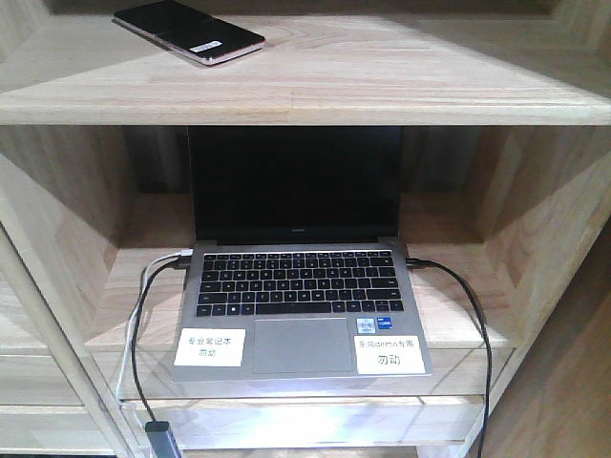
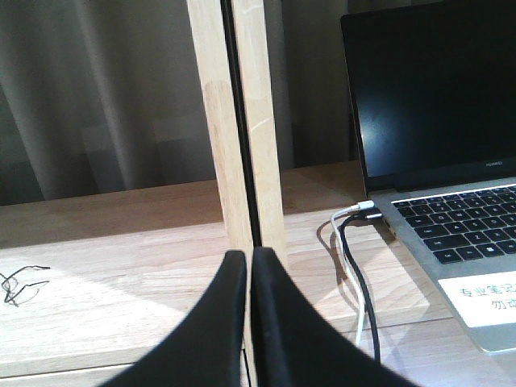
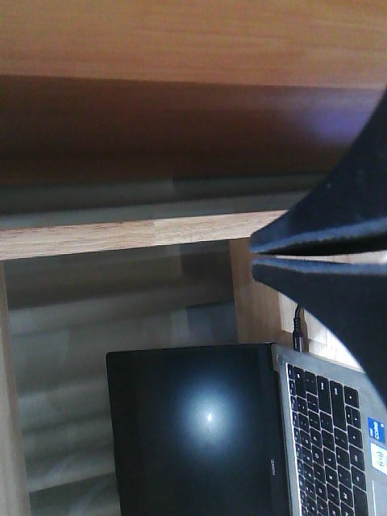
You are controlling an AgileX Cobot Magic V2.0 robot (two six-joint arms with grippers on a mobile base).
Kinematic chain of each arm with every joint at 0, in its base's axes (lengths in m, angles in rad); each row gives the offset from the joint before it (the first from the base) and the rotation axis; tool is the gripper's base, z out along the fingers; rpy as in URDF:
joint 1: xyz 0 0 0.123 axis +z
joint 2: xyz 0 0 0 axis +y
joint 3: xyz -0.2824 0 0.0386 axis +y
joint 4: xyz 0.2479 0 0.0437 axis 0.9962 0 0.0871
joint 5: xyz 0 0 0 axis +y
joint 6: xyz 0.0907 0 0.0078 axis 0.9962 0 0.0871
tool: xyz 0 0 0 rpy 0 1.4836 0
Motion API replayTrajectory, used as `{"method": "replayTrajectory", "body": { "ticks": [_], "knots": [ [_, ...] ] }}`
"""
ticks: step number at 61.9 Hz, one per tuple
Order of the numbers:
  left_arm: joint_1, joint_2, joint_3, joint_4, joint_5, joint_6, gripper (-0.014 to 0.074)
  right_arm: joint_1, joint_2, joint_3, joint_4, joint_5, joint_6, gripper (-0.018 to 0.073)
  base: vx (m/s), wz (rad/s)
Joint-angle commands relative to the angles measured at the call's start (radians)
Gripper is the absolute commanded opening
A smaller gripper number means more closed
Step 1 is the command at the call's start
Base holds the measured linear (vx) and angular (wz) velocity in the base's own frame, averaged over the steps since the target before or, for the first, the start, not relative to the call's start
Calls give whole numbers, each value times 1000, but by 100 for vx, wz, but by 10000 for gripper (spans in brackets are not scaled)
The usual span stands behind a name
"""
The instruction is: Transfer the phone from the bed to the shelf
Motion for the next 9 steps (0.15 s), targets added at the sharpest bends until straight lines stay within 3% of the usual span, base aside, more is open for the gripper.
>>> {"method": "replayTrajectory", "body": {
  "ticks": [1, 9],
  "knots": [
    [-3, -4, -23, -9, -73, -6, 1, -6, -14, 5, -12, -75, -11, -5, 0, 0],
    [-3, -4, -23, -9, -73, -6, 1, -6, -14, 5, -12, -75, -11, -5, 0, 0]
  ]
}}
